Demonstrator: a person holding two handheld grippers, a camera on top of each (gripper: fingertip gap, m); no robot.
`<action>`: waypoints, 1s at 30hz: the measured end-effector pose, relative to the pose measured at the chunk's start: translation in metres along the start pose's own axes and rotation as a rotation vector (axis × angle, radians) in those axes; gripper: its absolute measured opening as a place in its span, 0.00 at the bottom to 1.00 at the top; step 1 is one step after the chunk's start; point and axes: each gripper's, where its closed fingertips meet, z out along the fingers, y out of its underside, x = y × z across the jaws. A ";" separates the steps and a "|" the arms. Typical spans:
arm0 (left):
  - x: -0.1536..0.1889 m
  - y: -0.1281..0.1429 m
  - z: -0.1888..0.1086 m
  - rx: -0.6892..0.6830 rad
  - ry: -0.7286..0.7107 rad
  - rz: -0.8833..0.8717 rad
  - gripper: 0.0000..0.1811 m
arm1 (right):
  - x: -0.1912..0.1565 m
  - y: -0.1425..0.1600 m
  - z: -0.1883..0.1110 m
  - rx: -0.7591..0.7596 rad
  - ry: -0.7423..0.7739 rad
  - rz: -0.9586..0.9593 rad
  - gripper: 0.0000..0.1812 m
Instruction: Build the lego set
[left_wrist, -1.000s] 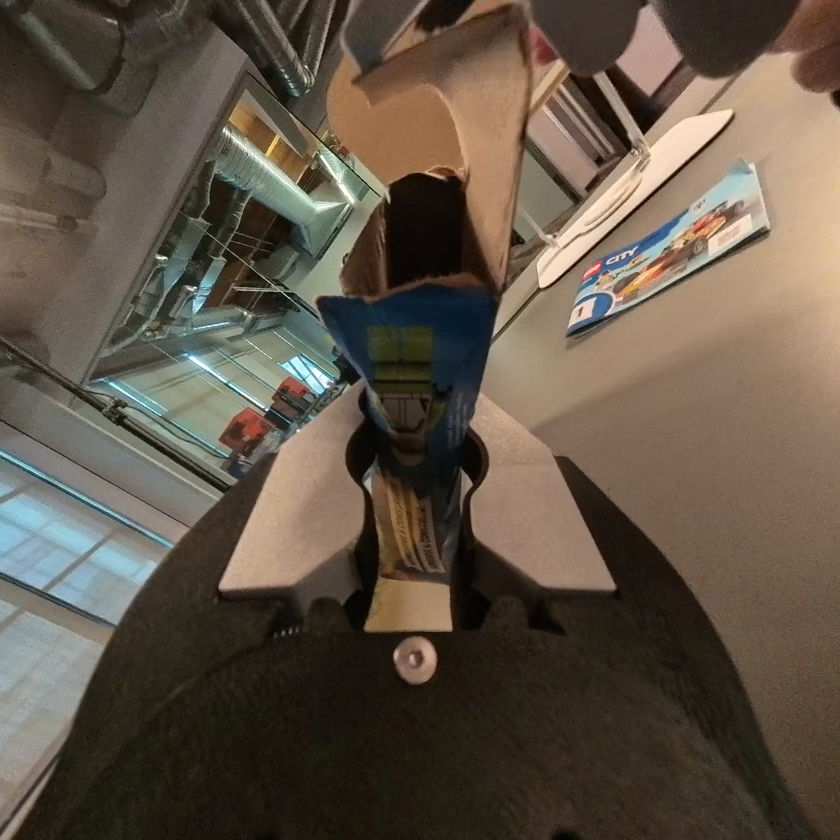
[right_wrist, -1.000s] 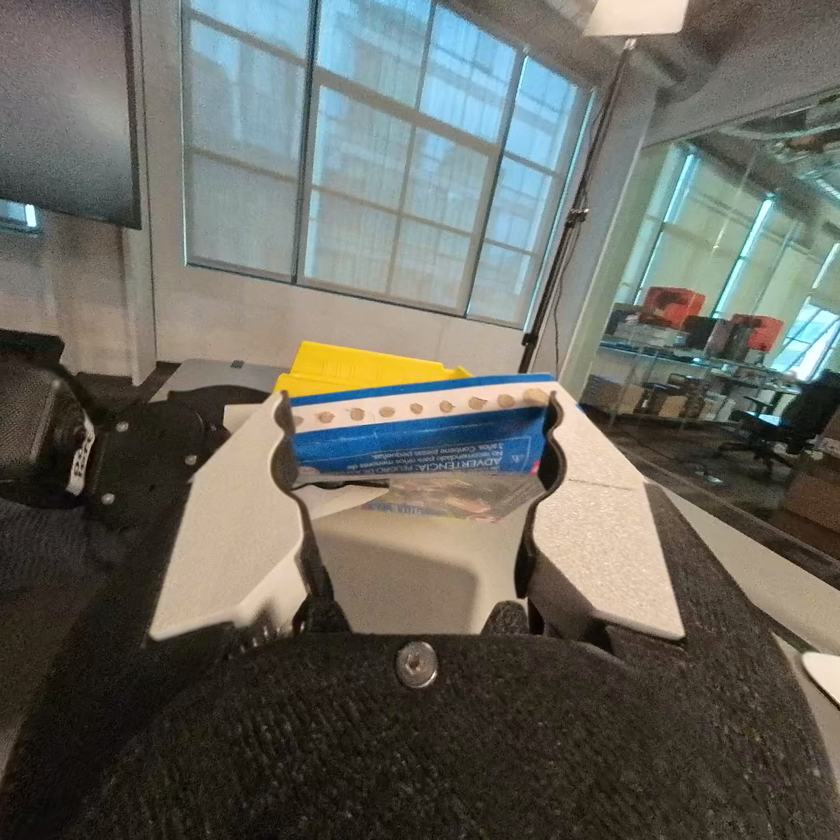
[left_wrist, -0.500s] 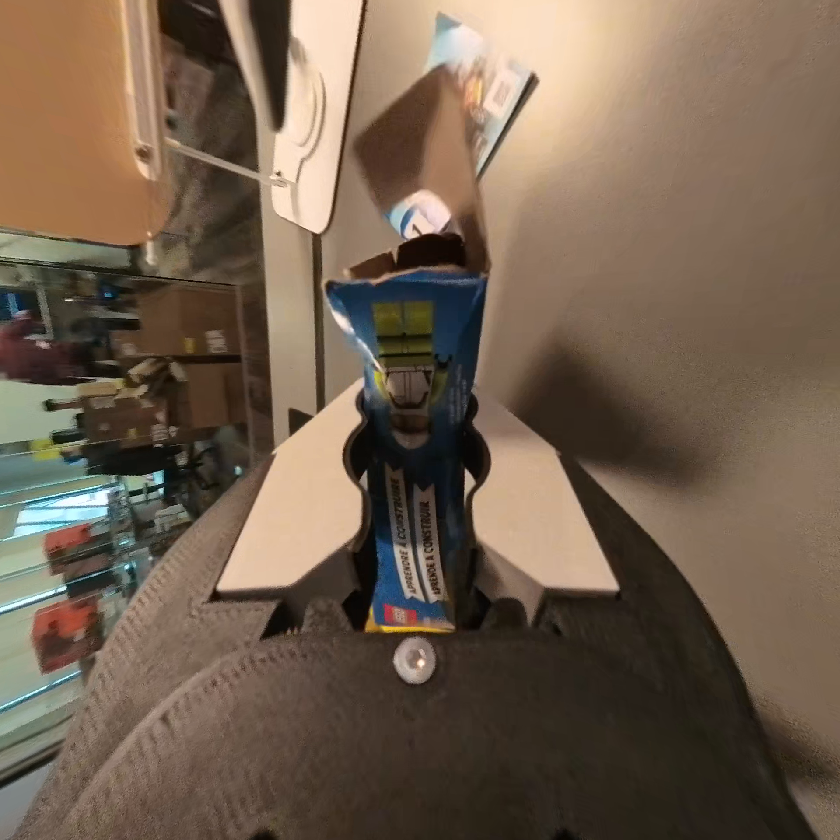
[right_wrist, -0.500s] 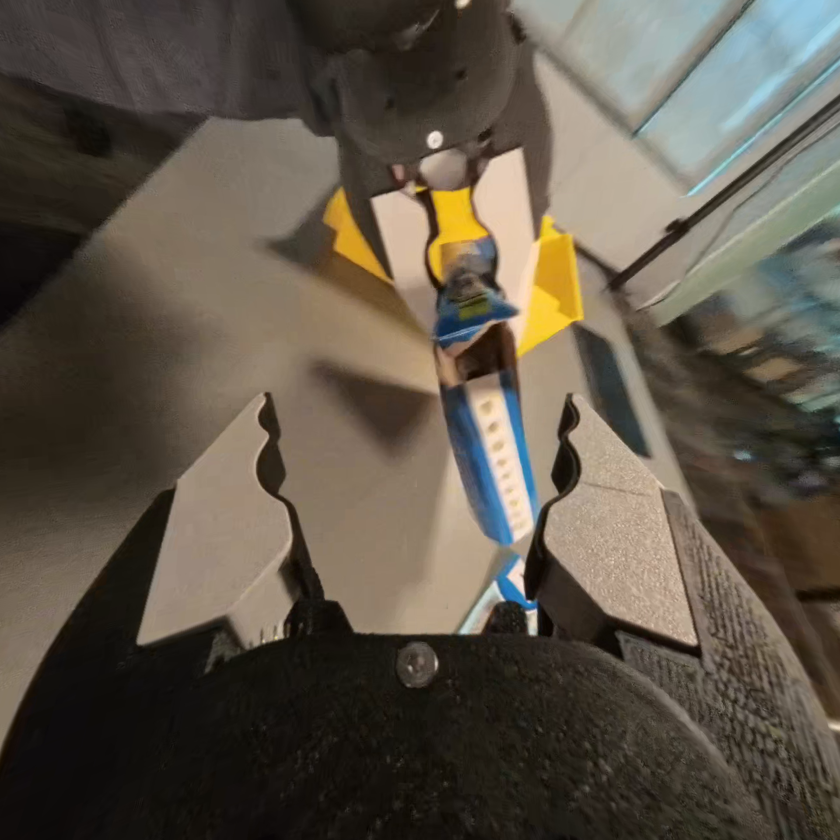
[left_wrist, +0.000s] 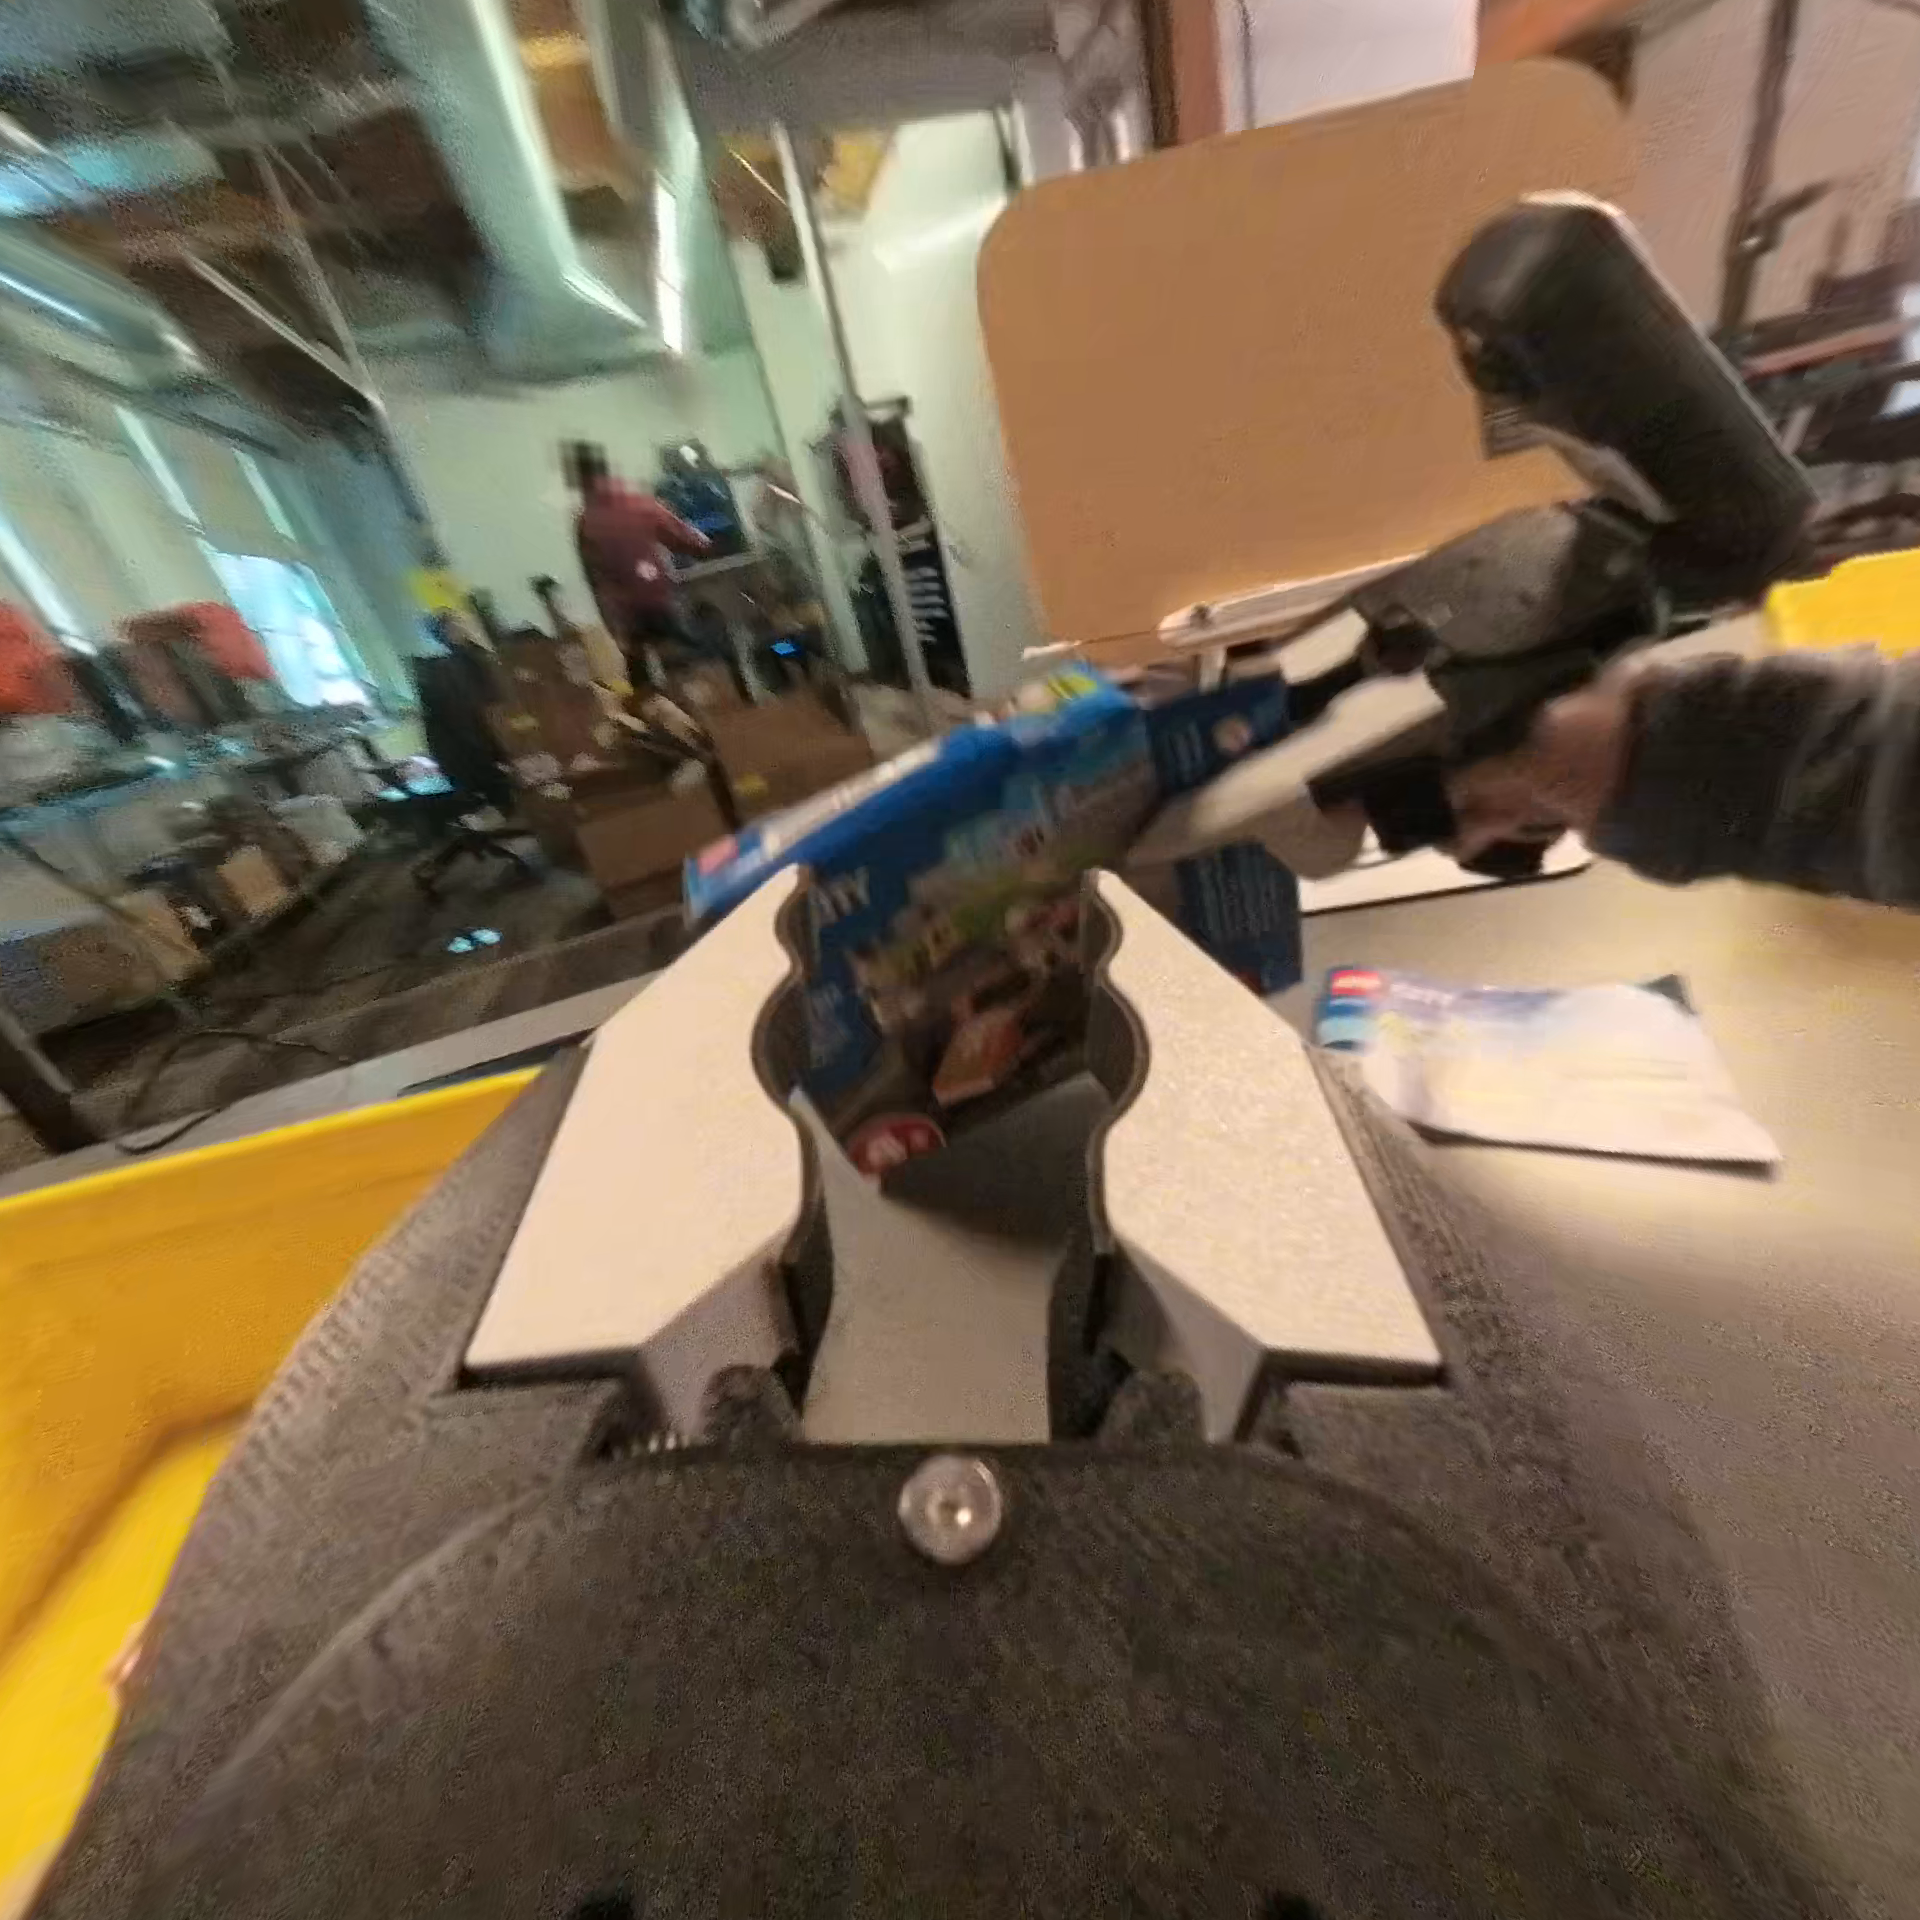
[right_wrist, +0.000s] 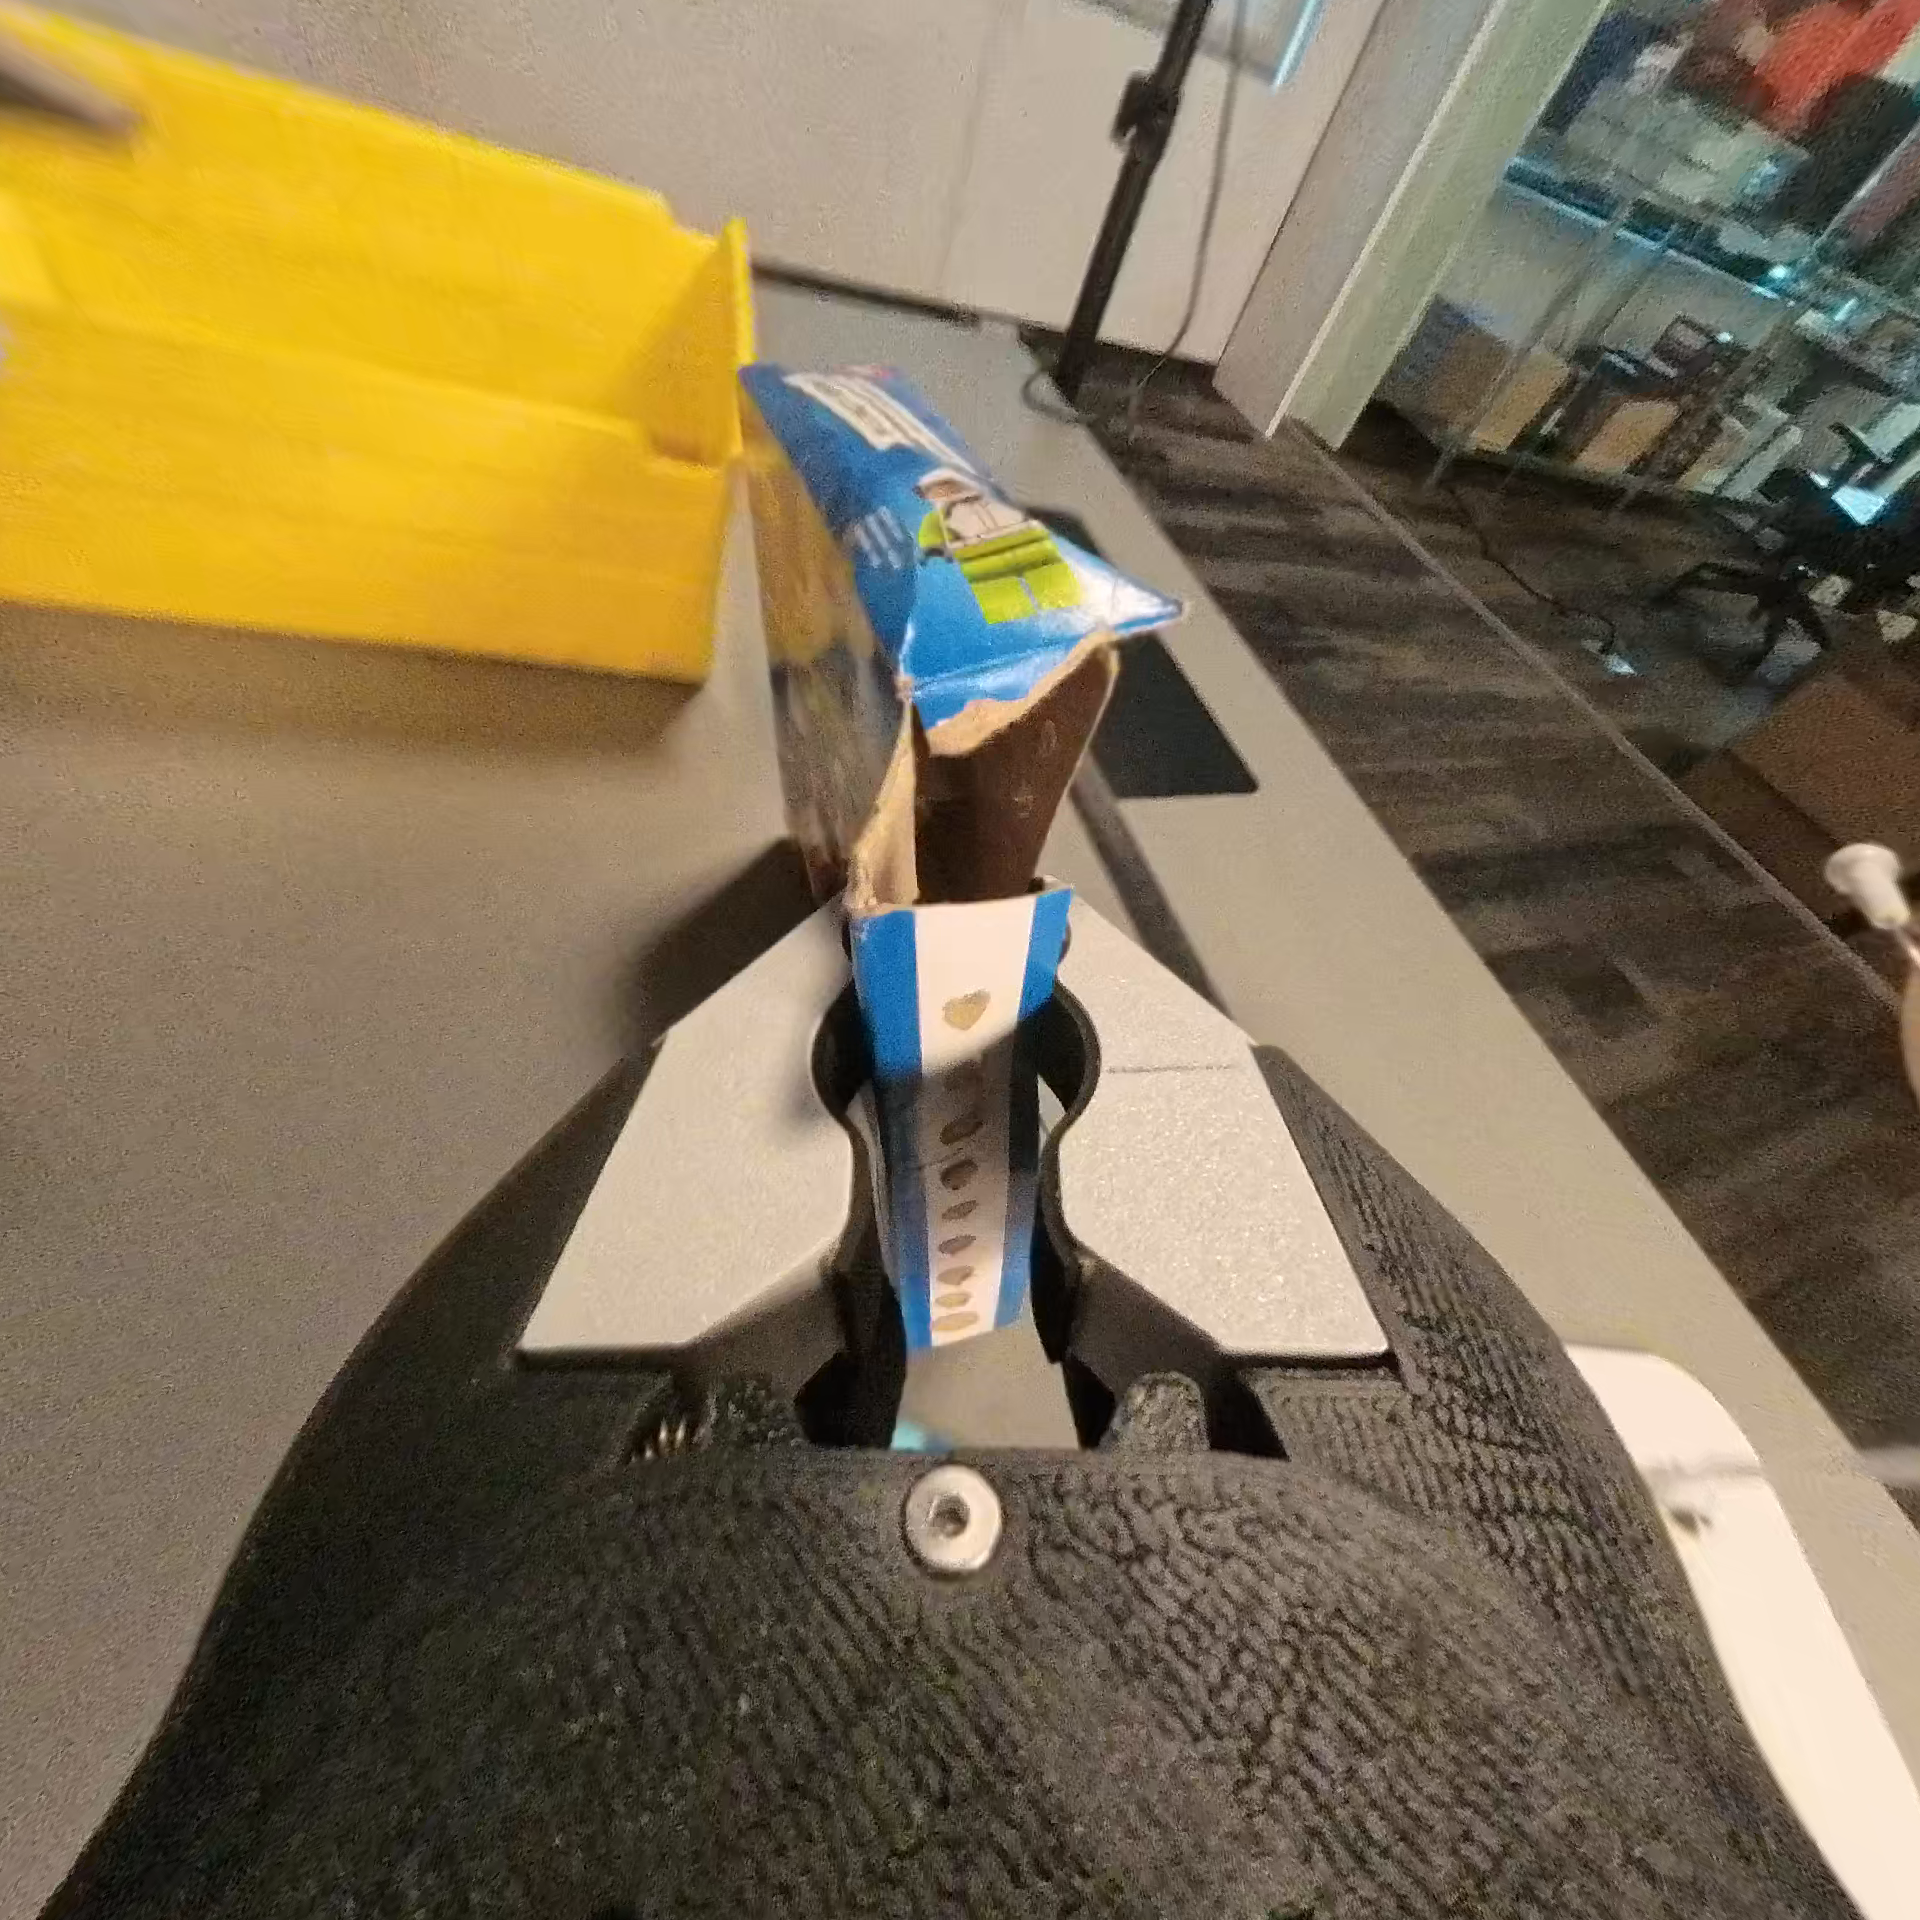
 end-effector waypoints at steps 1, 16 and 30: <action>0.005 0.014 -0.002 0.013 -0.020 0.042 0.26 | 0.011 -0.003 0.010 0.032 -0.009 0.028 0.14; 0.039 0.068 0.010 -0.076 0.119 0.077 0.28 | 0.072 0.024 0.108 -0.015 -0.130 0.103 0.36; 0.032 0.071 0.011 -0.090 0.103 0.029 0.33 | 0.007 0.065 -0.056 -0.102 0.068 0.368 0.66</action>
